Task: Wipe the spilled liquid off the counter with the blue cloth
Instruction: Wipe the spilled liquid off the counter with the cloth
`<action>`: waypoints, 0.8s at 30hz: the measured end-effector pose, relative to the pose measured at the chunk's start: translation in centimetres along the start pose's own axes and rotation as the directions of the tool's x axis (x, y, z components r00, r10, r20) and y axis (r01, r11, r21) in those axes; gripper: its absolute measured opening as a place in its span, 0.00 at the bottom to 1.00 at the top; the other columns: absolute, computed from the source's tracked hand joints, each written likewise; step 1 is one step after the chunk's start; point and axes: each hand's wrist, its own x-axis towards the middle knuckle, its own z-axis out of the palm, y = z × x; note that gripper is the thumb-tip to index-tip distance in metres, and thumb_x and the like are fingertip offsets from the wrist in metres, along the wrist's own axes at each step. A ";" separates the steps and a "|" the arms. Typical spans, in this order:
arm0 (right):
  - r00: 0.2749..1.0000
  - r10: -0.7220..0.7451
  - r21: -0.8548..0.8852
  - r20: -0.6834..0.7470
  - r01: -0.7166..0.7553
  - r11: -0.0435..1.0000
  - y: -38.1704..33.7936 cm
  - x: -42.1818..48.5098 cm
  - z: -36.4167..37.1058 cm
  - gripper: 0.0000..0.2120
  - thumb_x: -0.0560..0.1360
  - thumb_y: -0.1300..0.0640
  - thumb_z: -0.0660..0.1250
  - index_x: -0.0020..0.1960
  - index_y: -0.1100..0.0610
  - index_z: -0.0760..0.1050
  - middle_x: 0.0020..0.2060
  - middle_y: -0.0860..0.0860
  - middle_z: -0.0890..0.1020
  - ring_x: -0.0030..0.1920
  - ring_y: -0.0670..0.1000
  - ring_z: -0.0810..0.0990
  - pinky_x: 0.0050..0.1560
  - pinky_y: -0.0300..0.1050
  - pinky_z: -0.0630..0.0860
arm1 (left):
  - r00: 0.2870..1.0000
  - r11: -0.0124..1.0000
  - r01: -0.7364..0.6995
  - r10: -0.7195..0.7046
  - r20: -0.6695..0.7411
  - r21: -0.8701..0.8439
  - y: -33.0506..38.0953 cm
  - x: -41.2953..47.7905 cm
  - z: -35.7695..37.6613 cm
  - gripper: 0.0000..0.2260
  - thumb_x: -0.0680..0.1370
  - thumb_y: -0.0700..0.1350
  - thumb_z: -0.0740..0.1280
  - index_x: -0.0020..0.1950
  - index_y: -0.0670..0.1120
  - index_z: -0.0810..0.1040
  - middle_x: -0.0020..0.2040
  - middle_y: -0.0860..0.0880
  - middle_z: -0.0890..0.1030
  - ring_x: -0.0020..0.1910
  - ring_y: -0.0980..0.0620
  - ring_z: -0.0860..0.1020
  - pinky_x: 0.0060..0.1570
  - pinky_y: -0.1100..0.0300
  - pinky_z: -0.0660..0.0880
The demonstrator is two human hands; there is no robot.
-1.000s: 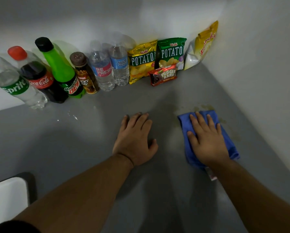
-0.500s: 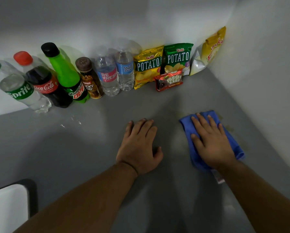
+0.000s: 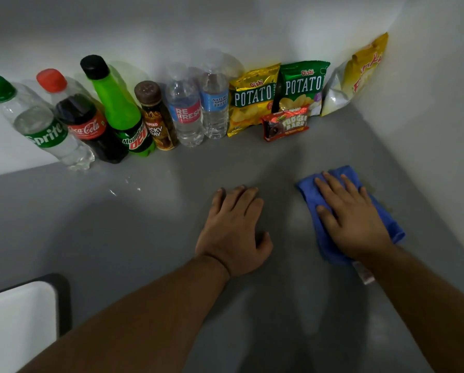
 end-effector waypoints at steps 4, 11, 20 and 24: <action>0.999 0.050 -0.036 -0.010 -0.051 0.998 -4.3 1.9 0.8 0.30 0.85 0.42 0.47 0.85 0.49 0.49 0.84 0.49 0.50 0.83 0.58 0.44 0.81 0.61 0.42 | 1.000 1.000 0.003 -0.003 -0.001 0.004 0.0 0.1 0.0 0.30 0.75 0.60 0.64 0.72 0.45 0.74 0.75 0.46 0.73 0.76 0.44 0.67 0.77 0.37 0.61; 0.957 -0.288 0.041 0.038 0.286 0.957 -0.9 -2.1 0.3 0.27 0.85 0.42 0.50 0.83 0.44 0.56 0.83 0.42 0.57 0.84 0.49 0.49 0.82 0.58 0.48 | 1.000 1.000 -0.006 0.006 -0.026 -0.025 -0.1 0.0 0.3 0.29 0.74 0.58 0.66 0.71 0.44 0.75 0.74 0.45 0.73 0.75 0.43 0.69 0.75 0.35 0.62; 0.999 -0.004 -0.019 -0.036 0.004 1.000 -5.6 5.3 0.5 0.29 0.85 0.42 0.47 0.84 0.48 0.51 0.84 0.49 0.52 0.83 0.60 0.45 0.81 0.62 0.43 | 1.000 1.000 0.002 -0.002 0.002 0.011 0.0 0.2 0.2 0.29 0.74 0.59 0.65 0.71 0.43 0.74 0.74 0.45 0.73 0.76 0.43 0.68 0.76 0.35 0.63; 0.961 -0.274 -0.006 0.027 0.274 0.962 -3.7 3.5 0.1 0.29 0.84 0.42 0.47 0.83 0.46 0.56 0.83 0.44 0.56 0.84 0.53 0.48 0.82 0.58 0.45 | 1.000 1.000 -0.004 0.004 -0.007 0.000 0.0 0.2 0.2 0.28 0.74 0.57 0.67 0.70 0.43 0.75 0.73 0.45 0.74 0.75 0.42 0.69 0.75 0.34 0.64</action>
